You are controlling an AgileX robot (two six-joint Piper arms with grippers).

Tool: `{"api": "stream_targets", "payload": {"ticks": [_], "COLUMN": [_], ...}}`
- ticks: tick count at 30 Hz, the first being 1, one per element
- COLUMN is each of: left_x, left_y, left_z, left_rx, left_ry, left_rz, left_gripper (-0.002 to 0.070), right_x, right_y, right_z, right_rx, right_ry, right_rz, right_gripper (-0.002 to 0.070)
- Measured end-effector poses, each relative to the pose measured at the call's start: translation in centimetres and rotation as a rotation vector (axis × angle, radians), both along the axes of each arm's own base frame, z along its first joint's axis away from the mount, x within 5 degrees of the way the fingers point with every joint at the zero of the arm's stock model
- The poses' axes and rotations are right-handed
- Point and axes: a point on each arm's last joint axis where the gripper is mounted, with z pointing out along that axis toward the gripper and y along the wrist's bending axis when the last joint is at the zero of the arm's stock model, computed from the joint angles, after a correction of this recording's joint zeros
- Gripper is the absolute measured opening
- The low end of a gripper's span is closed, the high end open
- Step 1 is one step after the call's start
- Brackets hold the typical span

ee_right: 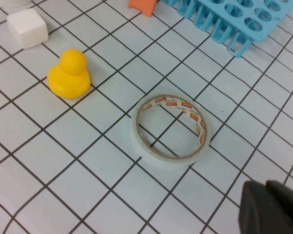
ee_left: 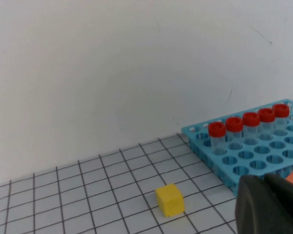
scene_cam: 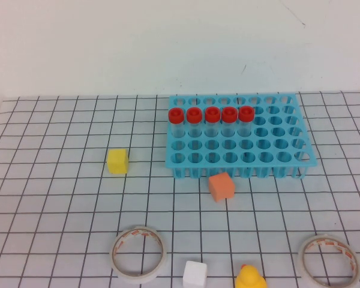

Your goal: Place the test tubes

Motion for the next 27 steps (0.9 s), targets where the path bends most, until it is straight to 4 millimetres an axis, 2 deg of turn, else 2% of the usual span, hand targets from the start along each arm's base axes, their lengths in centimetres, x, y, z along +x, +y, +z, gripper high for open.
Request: {"api": "stream_targets", "payload": {"ticks": [7, 14, 20, 24, 27], "left_x": [-0.1, 0.1, 0.0, -1.1, -1.7], "left_y": [0.6, 0.5, 0.7, 1.3, 1.7], "left_z": [-2.9, -5.0, -5.5, -5.2, -5.8], "left_rx": [0.078, 0.075, 0.064, 0.026, 0.027], "left_ry": [0.064, 0.132, 0.134, 0.085, 0.055], "left_rz": [0.051, 0.054, 0.065, 0.113, 0.172], "left_gripper": [-0.0001, -0.0001, -0.0001, -0.0001, -0.0001], "right_x": [0.0, 0.0, 0.0, 0.0, 0.0], "right_y": [0.0, 0.0, 0.0, 0.0, 0.0], "right_z": [0.0, 0.0, 0.0, 0.0, 0.0], "right_rx": [0.0, 0.0, 0.0, 0.0, 0.0], "right_ry": [0.0, 0.0, 0.0, 0.0, 0.0], "right_rz": [0.0, 0.0, 0.0, 0.0, 0.0], "right_gripper": [0.0, 0.0, 0.0, 0.0, 0.0]}}
